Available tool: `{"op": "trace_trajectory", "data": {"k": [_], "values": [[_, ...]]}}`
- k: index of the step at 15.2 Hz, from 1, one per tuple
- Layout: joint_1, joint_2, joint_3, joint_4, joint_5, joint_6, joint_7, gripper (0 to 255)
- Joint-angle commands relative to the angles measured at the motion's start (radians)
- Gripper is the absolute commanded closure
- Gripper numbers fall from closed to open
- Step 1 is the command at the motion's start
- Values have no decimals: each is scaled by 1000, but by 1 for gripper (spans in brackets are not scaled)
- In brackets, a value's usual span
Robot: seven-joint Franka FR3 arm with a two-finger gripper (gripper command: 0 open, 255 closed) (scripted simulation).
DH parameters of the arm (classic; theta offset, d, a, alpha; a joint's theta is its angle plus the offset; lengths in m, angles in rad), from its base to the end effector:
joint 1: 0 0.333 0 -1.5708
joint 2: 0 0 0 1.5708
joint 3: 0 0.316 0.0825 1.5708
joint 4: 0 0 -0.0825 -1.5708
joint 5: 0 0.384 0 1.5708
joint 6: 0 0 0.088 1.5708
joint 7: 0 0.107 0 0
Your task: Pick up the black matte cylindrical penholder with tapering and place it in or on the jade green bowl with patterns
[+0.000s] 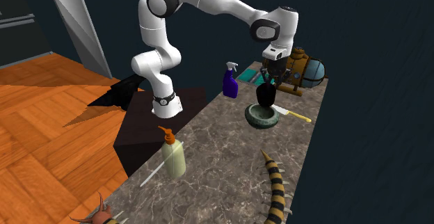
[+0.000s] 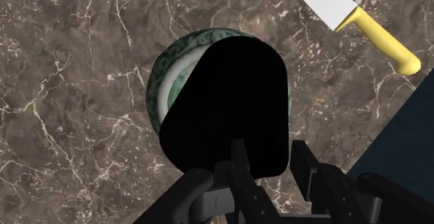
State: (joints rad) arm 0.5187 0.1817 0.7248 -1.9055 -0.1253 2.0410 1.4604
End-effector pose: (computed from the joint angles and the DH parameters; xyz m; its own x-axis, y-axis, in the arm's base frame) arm 0.2122 0.5534 0.4257 0.9858 -0.1675 -0.0080 -0.1676 -0.9859 -0.0034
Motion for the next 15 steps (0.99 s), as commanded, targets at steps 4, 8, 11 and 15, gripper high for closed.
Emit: {"op": "trace_trajectory", "data": {"k": [4,8,11,15], "values": [[6,27,-6,-41,-24,61,16,255],[11,44,-11,-58,-39,91,26,255],[11,44,-11,-58,-39,91,26,255],[11,44,-11,-58,-39,91,26,0]]}}
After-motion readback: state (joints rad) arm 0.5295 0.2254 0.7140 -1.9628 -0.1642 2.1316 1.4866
